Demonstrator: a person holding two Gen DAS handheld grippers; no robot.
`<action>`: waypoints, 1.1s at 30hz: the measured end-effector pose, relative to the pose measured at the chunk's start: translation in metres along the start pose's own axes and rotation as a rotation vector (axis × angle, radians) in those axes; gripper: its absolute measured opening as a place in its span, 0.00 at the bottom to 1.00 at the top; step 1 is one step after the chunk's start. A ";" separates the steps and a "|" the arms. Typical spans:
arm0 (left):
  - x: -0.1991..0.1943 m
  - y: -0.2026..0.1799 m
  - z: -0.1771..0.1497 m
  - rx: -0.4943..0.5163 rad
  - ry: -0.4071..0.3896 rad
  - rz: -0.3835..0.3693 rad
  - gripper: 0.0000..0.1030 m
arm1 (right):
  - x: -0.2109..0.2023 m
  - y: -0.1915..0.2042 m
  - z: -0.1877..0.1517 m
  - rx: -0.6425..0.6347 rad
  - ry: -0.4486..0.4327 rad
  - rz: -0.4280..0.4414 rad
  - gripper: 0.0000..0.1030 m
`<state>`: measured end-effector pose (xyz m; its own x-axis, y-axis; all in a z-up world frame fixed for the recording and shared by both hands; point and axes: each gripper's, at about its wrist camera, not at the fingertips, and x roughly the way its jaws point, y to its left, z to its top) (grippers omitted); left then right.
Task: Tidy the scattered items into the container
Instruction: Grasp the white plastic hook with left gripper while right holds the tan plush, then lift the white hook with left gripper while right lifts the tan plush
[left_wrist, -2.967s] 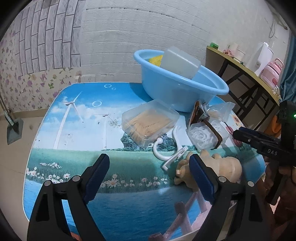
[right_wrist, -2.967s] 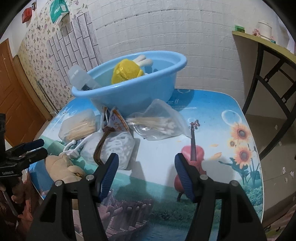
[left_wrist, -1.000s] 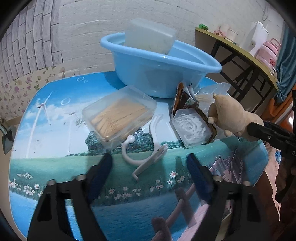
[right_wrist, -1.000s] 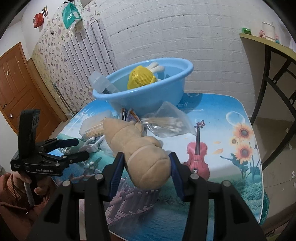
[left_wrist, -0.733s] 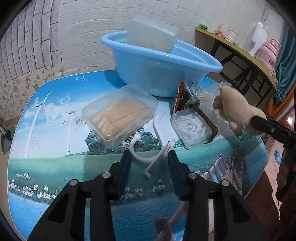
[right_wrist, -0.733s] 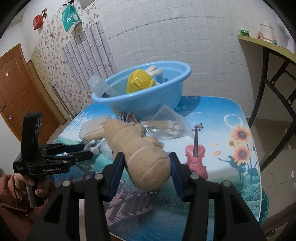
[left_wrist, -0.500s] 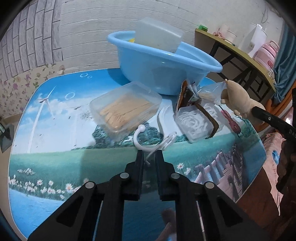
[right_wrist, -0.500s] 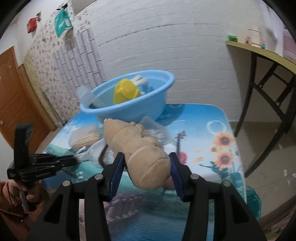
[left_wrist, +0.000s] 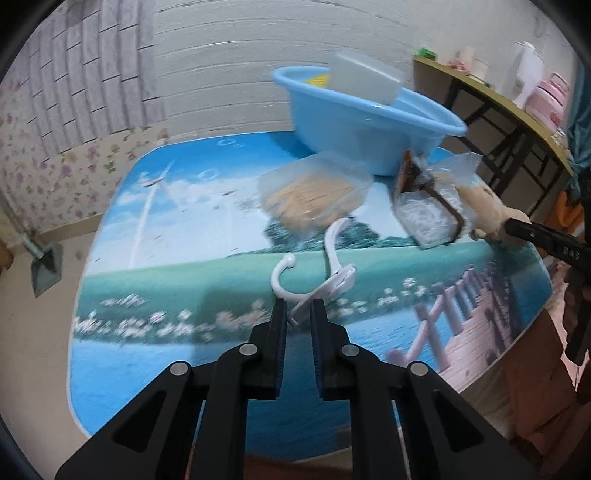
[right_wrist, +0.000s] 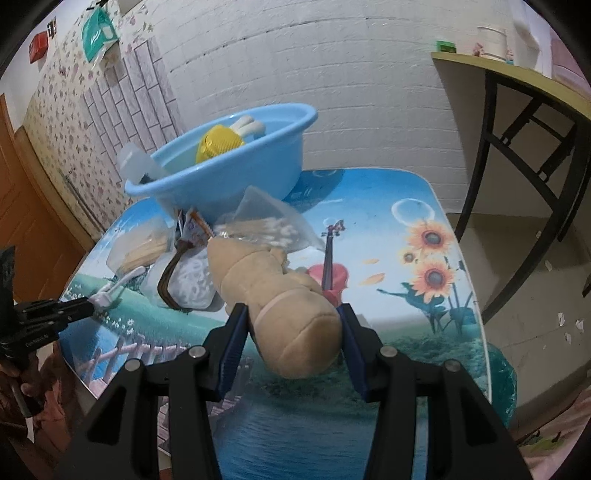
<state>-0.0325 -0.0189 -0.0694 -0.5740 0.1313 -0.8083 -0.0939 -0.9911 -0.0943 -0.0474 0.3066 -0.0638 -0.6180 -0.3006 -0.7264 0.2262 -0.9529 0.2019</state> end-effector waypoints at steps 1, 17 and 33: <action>-0.001 0.002 -0.001 -0.007 0.003 0.015 0.11 | 0.002 0.002 0.000 -0.011 0.008 0.006 0.49; 0.009 -0.012 0.012 -0.037 0.012 -0.004 0.71 | 0.010 0.011 -0.001 -0.035 0.029 0.006 0.61; 0.034 -0.019 0.024 -0.047 -0.009 0.093 0.74 | 0.023 0.016 -0.005 -0.049 0.064 0.005 0.61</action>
<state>-0.0698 0.0052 -0.0816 -0.5856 0.0383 -0.8097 -0.0018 -0.9989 -0.0460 -0.0537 0.2850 -0.0807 -0.5680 -0.3010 -0.7660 0.2668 -0.9478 0.1746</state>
